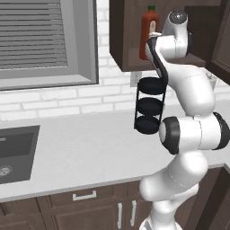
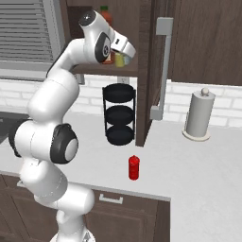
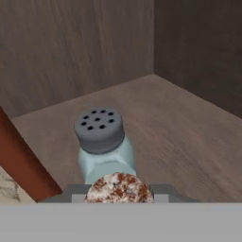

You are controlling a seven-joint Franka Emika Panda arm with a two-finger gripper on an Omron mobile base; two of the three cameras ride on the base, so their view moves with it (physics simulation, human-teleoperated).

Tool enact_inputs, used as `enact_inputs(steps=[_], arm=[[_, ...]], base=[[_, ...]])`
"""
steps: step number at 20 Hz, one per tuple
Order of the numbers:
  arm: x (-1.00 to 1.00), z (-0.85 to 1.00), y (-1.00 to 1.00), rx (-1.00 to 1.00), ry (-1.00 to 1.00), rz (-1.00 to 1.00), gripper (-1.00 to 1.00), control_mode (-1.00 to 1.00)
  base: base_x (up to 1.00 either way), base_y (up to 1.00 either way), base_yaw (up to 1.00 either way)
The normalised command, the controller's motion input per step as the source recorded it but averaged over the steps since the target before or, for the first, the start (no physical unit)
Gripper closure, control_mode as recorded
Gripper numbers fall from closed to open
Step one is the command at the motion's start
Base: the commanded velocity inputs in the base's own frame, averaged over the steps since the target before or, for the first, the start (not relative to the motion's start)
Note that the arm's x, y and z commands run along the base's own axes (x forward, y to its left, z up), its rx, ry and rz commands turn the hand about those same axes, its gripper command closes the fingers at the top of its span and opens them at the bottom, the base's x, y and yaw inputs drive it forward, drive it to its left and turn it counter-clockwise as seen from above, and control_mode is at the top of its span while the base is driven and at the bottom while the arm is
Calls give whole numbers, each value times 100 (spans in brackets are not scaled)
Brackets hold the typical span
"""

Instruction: Put the shaker and condiment bottle from the counter next to their counterparts in the cabinet.

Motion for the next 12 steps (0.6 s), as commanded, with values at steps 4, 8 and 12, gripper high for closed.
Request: enact_inputs(steps=[4, 8, 12], arm=[[21, -9, -19, 0, 0, 0, 100, -100], [11, -15, -8, 0, 0, 0, 100, -100], [3, -22, -3, 0, 5, 0, 100, -100]], base=[[0, 0, 0], [0, 0, 0], [0, 0, 0]])
